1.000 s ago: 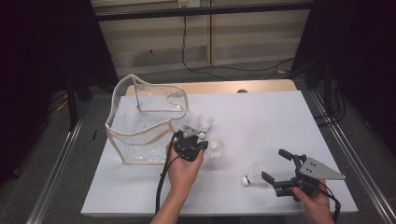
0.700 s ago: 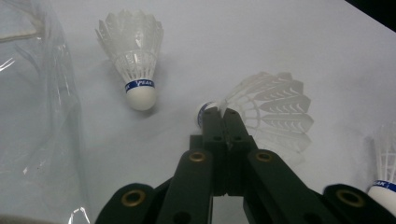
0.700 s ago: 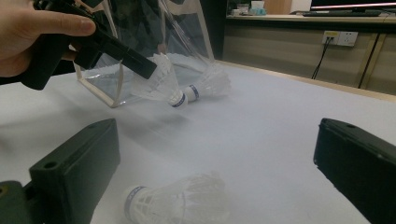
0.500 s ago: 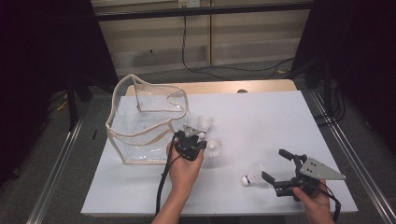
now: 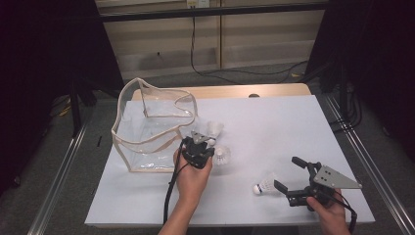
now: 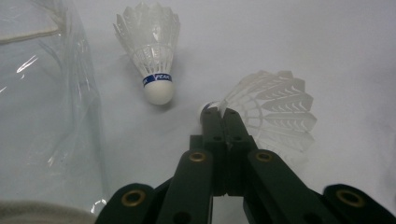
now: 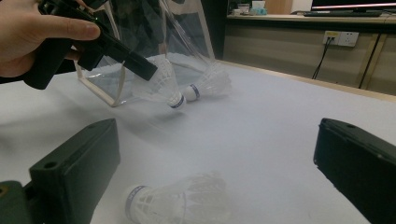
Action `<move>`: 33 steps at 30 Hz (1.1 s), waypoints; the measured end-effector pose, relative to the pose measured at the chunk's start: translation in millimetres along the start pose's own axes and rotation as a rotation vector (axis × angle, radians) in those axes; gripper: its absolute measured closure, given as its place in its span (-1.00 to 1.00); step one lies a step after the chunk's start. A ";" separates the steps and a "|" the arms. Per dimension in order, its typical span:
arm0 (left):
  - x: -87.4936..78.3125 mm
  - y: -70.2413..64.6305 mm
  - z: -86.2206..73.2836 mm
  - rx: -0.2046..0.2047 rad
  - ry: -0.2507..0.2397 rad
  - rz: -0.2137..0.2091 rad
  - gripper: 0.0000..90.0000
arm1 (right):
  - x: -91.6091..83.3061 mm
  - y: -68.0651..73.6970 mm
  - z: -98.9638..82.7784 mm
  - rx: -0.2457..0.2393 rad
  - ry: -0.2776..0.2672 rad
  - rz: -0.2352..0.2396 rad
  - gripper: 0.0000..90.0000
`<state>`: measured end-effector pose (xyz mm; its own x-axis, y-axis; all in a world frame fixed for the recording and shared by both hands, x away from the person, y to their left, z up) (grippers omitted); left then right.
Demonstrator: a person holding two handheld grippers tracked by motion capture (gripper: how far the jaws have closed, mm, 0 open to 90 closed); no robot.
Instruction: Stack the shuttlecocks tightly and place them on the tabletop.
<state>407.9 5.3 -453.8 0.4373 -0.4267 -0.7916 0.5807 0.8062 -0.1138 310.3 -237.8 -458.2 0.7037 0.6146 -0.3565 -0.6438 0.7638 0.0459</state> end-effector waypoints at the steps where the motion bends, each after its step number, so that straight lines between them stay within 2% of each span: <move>1: 0.0 0.0 -0.2 -0.001 0.000 0.001 1.00 | 0.2 -0.1 0.1 -0.001 -0.002 0.000 -1.00; 10: -2.1 6.0 -2.8 -0.016 0.003 0.025 1.00 | 0.2 -0.5 -0.2 -0.004 0.000 -0.001 -1.00; 14: -1.8 8.2 -5.1 -0.007 0.023 0.044 1.00 | 0.3 -0.6 -0.2 -0.006 0.000 -0.001 -1.00; 18: -1.2 8.8 -4.8 -0.007 0.020 0.049 1.00 | 0.0 0.0 -0.1 0.000 0.000 0.000 -1.00; 25: 1.5 2.4 -3.3 -0.004 0.007 0.030 0.98 | 0.1 0.1 -0.2 -0.002 0.000 0.002 -1.00; 26: 1.6 1.5 -3.4 0.009 0.012 0.031 0.97 | 0.1 0.2 -0.2 -0.001 0.001 0.002 -1.00; 30: 3.5 -3.9 -1.5 0.012 0.000 0.019 0.95 | 0.2 0.0 -0.3 -0.002 0.002 -0.001 -1.00; 31: 4.2 -6.1 -0.5 0.028 -0.002 0.013 0.93 | 0.2 0.0 -0.2 -0.002 0.000 0.001 -1.00; 33: 5.2 -8.2 0.0 0.029 -0.005 0.008 0.93 | 0.2 0.3 -0.2 -0.001 0.000 0.003 -1.00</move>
<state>405.5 -3.5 -456.9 0.4456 -0.4228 -0.7891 0.5971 0.7971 -0.0900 310.3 -237.4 -458.4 0.7019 0.6165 -0.3567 -0.6459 0.7620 0.0459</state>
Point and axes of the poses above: each handheld gripper's, and its own axes: x roughly forward along the jaws, z roughly out of its top, y roughly to its left, the point moved 8 cm from there along x, roughly forward along the jaws, and after that the axes turned 11 degrees about y, right-handed, at the moved point
